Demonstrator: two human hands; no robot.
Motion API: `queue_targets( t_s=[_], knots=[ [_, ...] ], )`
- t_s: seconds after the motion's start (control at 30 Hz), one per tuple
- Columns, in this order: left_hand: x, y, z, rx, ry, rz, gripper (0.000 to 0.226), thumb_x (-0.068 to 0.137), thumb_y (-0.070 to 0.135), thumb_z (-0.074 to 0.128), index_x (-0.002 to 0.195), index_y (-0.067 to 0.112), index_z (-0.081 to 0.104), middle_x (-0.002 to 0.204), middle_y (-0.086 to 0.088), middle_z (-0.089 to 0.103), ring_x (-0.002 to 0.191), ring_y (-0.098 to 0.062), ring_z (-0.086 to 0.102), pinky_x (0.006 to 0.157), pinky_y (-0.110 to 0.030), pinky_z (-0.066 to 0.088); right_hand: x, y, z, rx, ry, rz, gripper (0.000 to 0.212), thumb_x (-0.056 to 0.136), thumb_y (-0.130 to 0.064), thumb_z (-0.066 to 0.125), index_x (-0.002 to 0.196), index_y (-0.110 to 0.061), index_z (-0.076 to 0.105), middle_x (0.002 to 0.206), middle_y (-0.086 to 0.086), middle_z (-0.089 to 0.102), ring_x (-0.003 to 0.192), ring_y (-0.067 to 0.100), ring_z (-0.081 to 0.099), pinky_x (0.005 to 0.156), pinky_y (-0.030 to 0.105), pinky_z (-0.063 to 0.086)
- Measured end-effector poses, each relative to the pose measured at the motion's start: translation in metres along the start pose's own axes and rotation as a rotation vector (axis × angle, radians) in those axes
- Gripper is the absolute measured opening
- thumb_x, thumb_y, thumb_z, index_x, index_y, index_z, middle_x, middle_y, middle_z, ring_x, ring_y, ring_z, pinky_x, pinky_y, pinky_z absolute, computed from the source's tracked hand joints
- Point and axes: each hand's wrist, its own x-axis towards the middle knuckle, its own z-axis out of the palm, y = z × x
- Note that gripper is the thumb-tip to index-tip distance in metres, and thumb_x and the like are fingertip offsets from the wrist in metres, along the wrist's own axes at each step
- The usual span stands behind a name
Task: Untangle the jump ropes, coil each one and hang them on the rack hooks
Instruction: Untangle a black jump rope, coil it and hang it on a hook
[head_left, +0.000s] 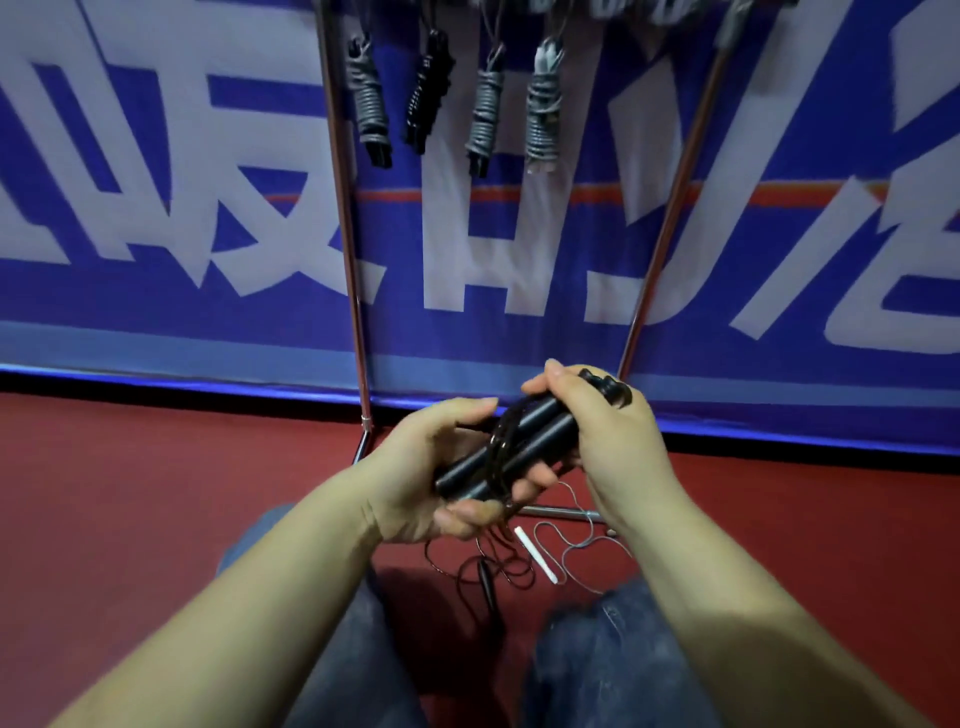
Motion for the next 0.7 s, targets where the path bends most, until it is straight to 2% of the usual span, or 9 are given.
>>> queue_targets(
  t_s=[0.07, 0.13, 0.2, 0.33, 0.4, 0.47, 0.53, 0.6, 0.7],
  knots=[
    [-0.003, 0.0, 0.021, 0.227, 0.164, 0.084, 0.048, 0.045, 0.047, 0.084, 0.076, 0.013, 0.071, 0.068, -0.005, 0.049, 0.036, -0.004, 0.033, 0.034, -0.01, 0.021, -0.008, -0.006, -0.003, -0.031, 0.035, -0.044, 0.033, 0.089, -0.026, 0.059, 0.057, -0.022, 0.069, 0.053, -0.001, 0.058, 0.053, 0.019, 0.055, 0.056, 0.029, 0.045],
    [-0.006, 0.001, 0.041, 0.384, 0.339, 0.128, 0.027, 0.053, 0.027, 0.079, 0.073, 0.013, 0.066, 0.066, -0.006, 0.042, 0.036, -0.005, 0.03, 0.038, -0.014, 0.016, -0.015, -0.014, -0.005, -0.014, 0.064, -0.068, 0.035, 0.089, -0.028, 0.058, 0.056, -0.025, 0.07, 0.056, -0.001, 0.061, 0.064, 0.021, 0.059, 0.068, 0.036, 0.048],
    [-0.008, 0.002, 0.052, 0.406, 0.42, 0.176, 0.01, 0.063, 0.013, 0.069, 0.072, 0.012, 0.065, 0.058, -0.001, 0.051, 0.035, -0.005, 0.034, 0.036, -0.014, 0.019, -0.022, -0.021, -0.006, -0.023, 0.095, -0.092, 0.036, 0.09, -0.03, 0.057, 0.056, -0.025, 0.07, 0.058, 0.0, 0.062, 0.067, 0.022, 0.06, 0.07, 0.039, 0.049],
    [-0.015, 0.001, 0.065, 0.312, 0.699, 0.534, 0.019, 0.076, -0.002, 0.071, 0.081, 0.013, 0.061, 0.057, 0.0, 0.058, 0.039, -0.009, 0.046, 0.038, -0.017, 0.038, -0.037, -0.039, -0.002, 0.086, 0.243, -0.14, 0.039, 0.091, -0.029, 0.056, 0.055, -0.023, 0.069, 0.058, -0.001, 0.064, 0.066, 0.021, 0.06, 0.065, 0.035, 0.047],
    [-0.02, -0.002, 0.075, 0.246, 0.789, 0.678, 0.017, 0.081, 0.001, 0.067, 0.084, 0.016, 0.058, 0.062, 0.001, 0.064, 0.039, -0.012, 0.05, 0.042, -0.021, 0.044, -0.045, -0.046, 0.004, 0.144, 0.301, -0.15, 0.039, 0.091, -0.03, 0.055, 0.055, -0.021, 0.068, 0.059, -0.001, 0.064, 0.066, 0.022, 0.06, 0.063, 0.034, 0.045],
    [-0.024, -0.006, 0.085, 0.292, 0.83, 0.717, 0.013, 0.086, 0.008, 0.063, 0.088, 0.016, 0.053, 0.063, 0.001, 0.064, 0.039, -0.014, 0.052, 0.045, -0.023, 0.046, -0.052, -0.052, 0.009, 0.177, 0.342, -0.147, 0.04, 0.091, -0.032, 0.056, 0.054, -0.022, 0.068, 0.06, 0.0, 0.065, 0.068, 0.023, 0.062, 0.068, 0.038, 0.047],
    [-0.028, -0.008, 0.094, 0.369, 0.85, 0.729, 0.009, 0.09, 0.016, 0.06, 0.092, 0.019, 0.052, 0.058, 0.0, 0.059, 0.038, -0.012, 0.048, 0.042, -0.022, 0.041, -0.059, -0.061, 0.012, 0.203, 0.351, -0.133, 0.038, 0.091, -0.033, 0.056, 0.056, -0.02, 0.068, 0.062, 0.002, 0.065, 0.069, 0.024, 0.062, 0.068, 0.039, 0.049],
    [-0.032, -0.004, 0.102, 0.4, 0.889, 0.789, 0.006, 0.091, 0.019, 0.059, 0.095, 0.023, 0.056, 0.058, 0.001, 0.055, 0.04, -0.007, 0.041, 0.041, -0.019, 0.034, -0.064, -0.069, 0.013, 0.228, 0.324, -0.082, 0.038, 0.091, -0.037, 0.055, 0.06, -0.019, 0.068, 0.064, 0.004, 0.063, 0.066, 0.024, 0.057, 0.055, 0.032, 0.043],
    [-0.038, 0.001, 0.112, 0.443, 0.937, 0.88, 0.012, 0.092, 0.019, 0.057, 0.098, 0.027, 0.062, 0.077, -0.005, 0.059, 0.044, -0.004, 0.041, 0.045, -0.016, 0.035, -0.071, -0.073, 0.012, 0.308, 0.206, 0.064, 0.049, 0.09, -0.05, 0.049, 0.063, -0.016, 0.071, 0.063, 0.004, 0.064, 0.05, 0.014, 0.047, 0.04, 0.021, 0.027]
  ],
)
